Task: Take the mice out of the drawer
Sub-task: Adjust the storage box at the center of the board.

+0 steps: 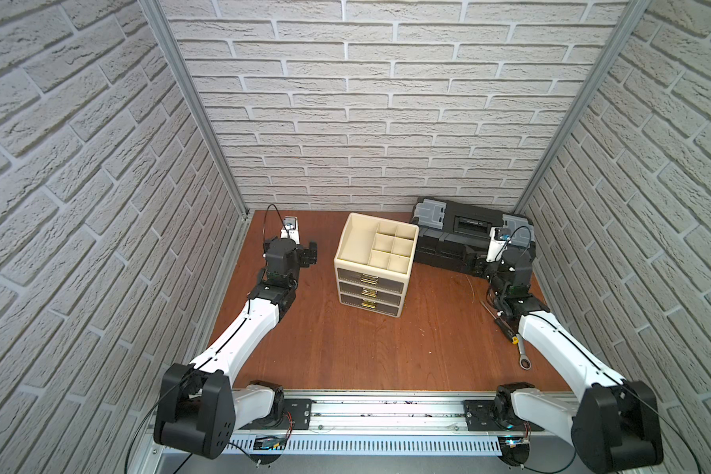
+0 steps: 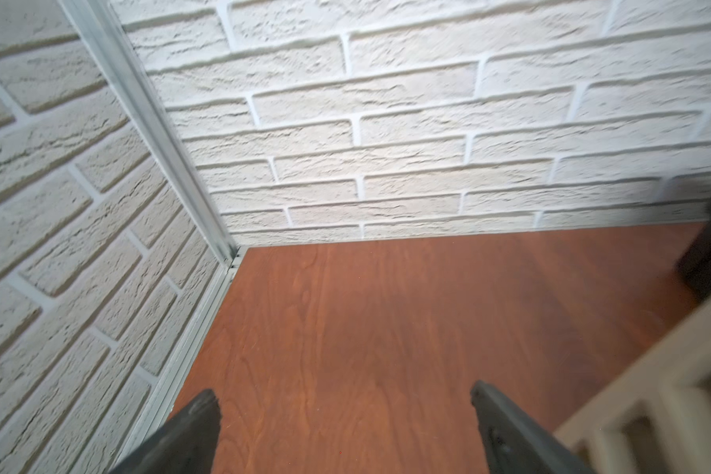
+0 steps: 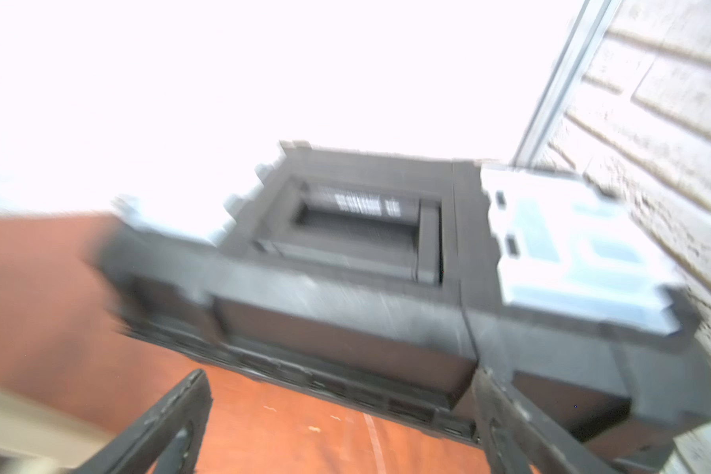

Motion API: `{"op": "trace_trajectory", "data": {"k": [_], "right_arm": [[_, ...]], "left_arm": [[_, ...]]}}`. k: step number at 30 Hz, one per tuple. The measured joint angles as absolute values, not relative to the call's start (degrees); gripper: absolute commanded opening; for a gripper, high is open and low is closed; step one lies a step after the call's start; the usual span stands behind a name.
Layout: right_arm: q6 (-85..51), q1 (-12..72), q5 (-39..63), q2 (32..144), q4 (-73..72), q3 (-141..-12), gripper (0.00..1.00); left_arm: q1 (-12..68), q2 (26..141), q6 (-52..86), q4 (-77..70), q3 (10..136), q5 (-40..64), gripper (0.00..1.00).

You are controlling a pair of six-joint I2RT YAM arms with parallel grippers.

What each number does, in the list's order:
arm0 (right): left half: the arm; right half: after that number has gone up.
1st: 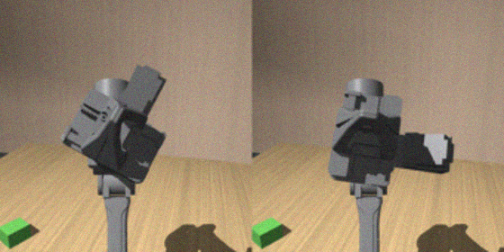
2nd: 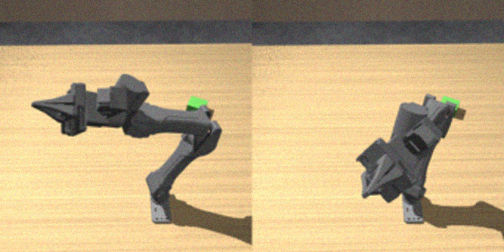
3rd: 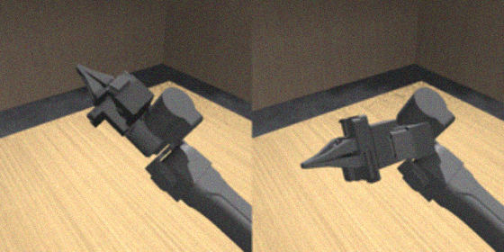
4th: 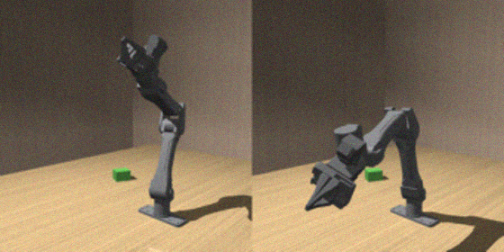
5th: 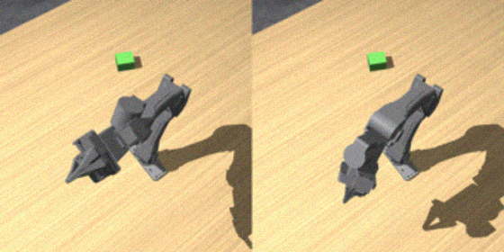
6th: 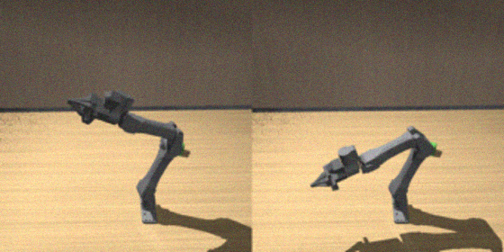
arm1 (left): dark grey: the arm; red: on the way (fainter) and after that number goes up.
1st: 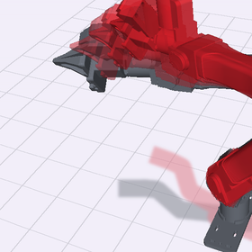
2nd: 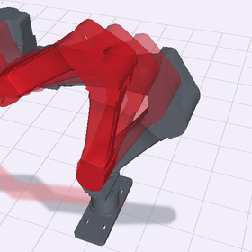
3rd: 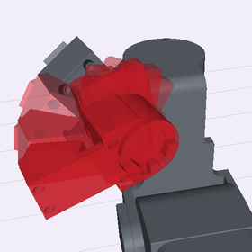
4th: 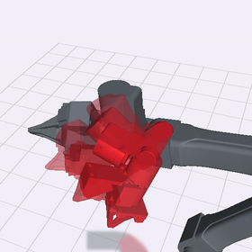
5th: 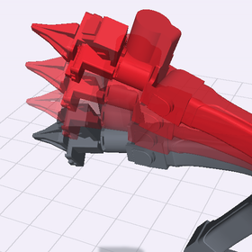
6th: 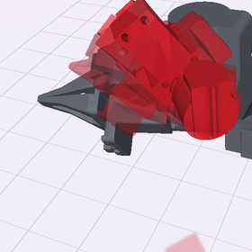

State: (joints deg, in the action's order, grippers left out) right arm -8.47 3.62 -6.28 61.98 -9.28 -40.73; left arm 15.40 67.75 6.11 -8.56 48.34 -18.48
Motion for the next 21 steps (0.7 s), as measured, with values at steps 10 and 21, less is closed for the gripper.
{"op": "trace_trajectory", "data": {"k": [10, 21], "right_arm": [[-26.0, 5.8, 18.9, 52.9, 6.4, -49.1, 0.93], [-41.0, 17.3, 28.4, 57.3, 3.0, -46.3, 0.58]], "left_arm": [[21.3, 66.6, 11.6, 11.7, 66.3, -4.4, 0.98], [21.3, 80.4, 13.5, 18.3, 75.7, 12.3, 0.94]]}}
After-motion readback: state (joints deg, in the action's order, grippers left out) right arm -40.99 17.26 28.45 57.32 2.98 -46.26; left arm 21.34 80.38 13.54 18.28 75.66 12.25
